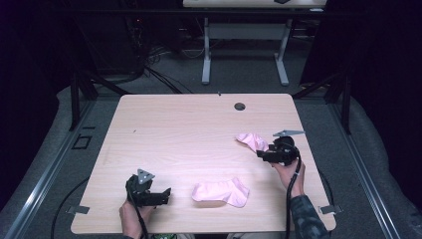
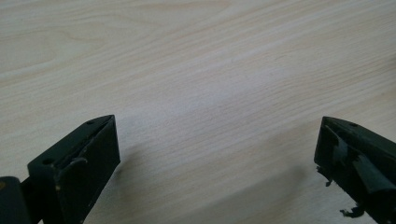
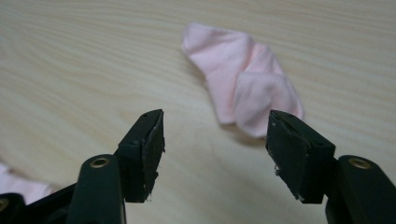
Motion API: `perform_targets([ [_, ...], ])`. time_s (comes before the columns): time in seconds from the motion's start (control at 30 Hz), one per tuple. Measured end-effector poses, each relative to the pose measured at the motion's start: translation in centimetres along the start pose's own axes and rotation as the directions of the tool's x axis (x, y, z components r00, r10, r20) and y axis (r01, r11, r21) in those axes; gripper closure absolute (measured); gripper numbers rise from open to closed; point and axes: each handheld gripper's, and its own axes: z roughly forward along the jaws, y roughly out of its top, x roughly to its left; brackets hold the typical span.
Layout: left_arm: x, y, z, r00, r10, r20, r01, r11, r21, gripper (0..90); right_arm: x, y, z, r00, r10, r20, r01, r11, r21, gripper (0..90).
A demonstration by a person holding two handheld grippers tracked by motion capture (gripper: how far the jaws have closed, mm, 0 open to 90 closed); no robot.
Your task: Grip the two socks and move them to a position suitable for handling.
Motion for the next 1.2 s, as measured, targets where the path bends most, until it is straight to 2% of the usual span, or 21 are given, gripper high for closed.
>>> perform_targets([
  [0.13,-0.2,-0.2,0.3,0.9999,0.009,-0.01,-0.009,0.9999,-0.014,0.1,-0.2,1.6,2.5,0.9991,-0.012,0.04,0.011,0.999,0.032,31.6],
  [0.17,-0.3,-0.2,0.4,0.9998,0.014,-0.018,-0.014,0.9998,-0.011,0.1,-0.2,1.9,3.1,0.9987,-0.028,0.043,0.027,0.999,0.041,32.2],
  [0.2,-0.3,-0.2,0.4,0.9997,0.021,-0.016,-0.021,0.9996,-0.017,0.2,-0.2,2.5,4.4,0.9978,-0.03,0.06,0.026,0.998,0.065,33.6],
  [0.27,-0.3,-0.2,0.5,0.9997,0.021,-0.012,-0.021,0.9997,-0.015,0.2,-0.2,2.5,4.7,0.9969,-0.035,0.07,0.031,0.997,0.068,34.8],
  [0.33,-0.3,-0.1,0.5,0.9996,0.026,-0.011,-0.026,0.9996,-0.014,0.1,-0.2,2.6,5.9,0.9952,-0.049,0.084,0.04,0.994,0.104,36.1],
  [0.4,-0.3,-0.2,0.5,0.9995,0.031,-0.008,-0.032,0.9994,-0.017,0.1,-0.2,2.3,6.9,0.9913,-0.059,0.118,0.043,0.991,0.13,44.8],
  [0.43,-0.3,-0.1,0.5,0.9995,0.032,-0.005,-0.032,0.9994,-0.017,0.1,-0.2,2.3,6.9,0.9913,-0.059,0.118,0.043,0.991,0.13,44.8],
  [0.47,-0.3,-0.2,0.5,0.9995,0.031,-0.006,-0.031,0.9994,-0.018,0.1,-0.2,2.2,6.9,0.9897,-0.063,0.129,0.047,0.992,0.119,51.5],
  [0.53,-0.3,-0.2,0.5,0.9995,0.029,-0.006,-0.03,0.9994,-0.02,0.1,-0.3,2.1,6.8,0.9885,-0.059,0.139,0.044,0.993,0.106,70.3],
  [0.57,-0.3,-0.2,0.5,0.9996,0.029,-0.006,-0.029,0.9994,-0.02,0.1,-0.5,2.1,6.6,0.9902,-0.056,0.128,0.043,0.994,0.101,76.4],
  [0.7,-0.3,-0.2,0.5,0.9995,0.03,-0.006,-0.03,0.9993,-0.02,0.1,-0.5,2.1,5.7,0.9962,-0.037,0.079,0.031,0.997,0.073,80.8],
  [0.77,-0.3,-0.2,0.5,0.9995,0.03,-0.005,-0.03,0.9994,-0.02,0.1,0.5,2.5,4.4,0.998,-0.048,0.041,0.047,0.998,0.037,80.7],
  [0.87,-0.3,-0.2,0.5,0.9995,0.03,-0.005,-0.031,0.9993,-0.021,0.1,3.4,3.1,2.2,0.9951,-0.098,-0.019,0.097,0.995,-0.004,80.3],
  [0.97,-0.3,-0.2,0.5,0.9995,0.03,-0.005,-0.03,0.9993,-0.02,0.1,6.4,3.1,1.2,0.9854,-0.152,-0.077,0.151,0.988,-0.012,79.4],
  [1.07,-0.3,-0.2,0.5,0.9995,0.032,-0.005,-0.032,0.9993,-0.02,0.1,8.9,2.2,2.2,0.9744,-0.188,-0.123,0.191,0.981,0.017,77.4],
  [1.2,-0.1,-0.1,0.5,0.9991,0.04,0.012,-0.04,0.9991,-0.012,0.0,10.7,0.4,4.9,0.962,-0.199,-0.187,0.223,0.968,0.116,58.7],
])
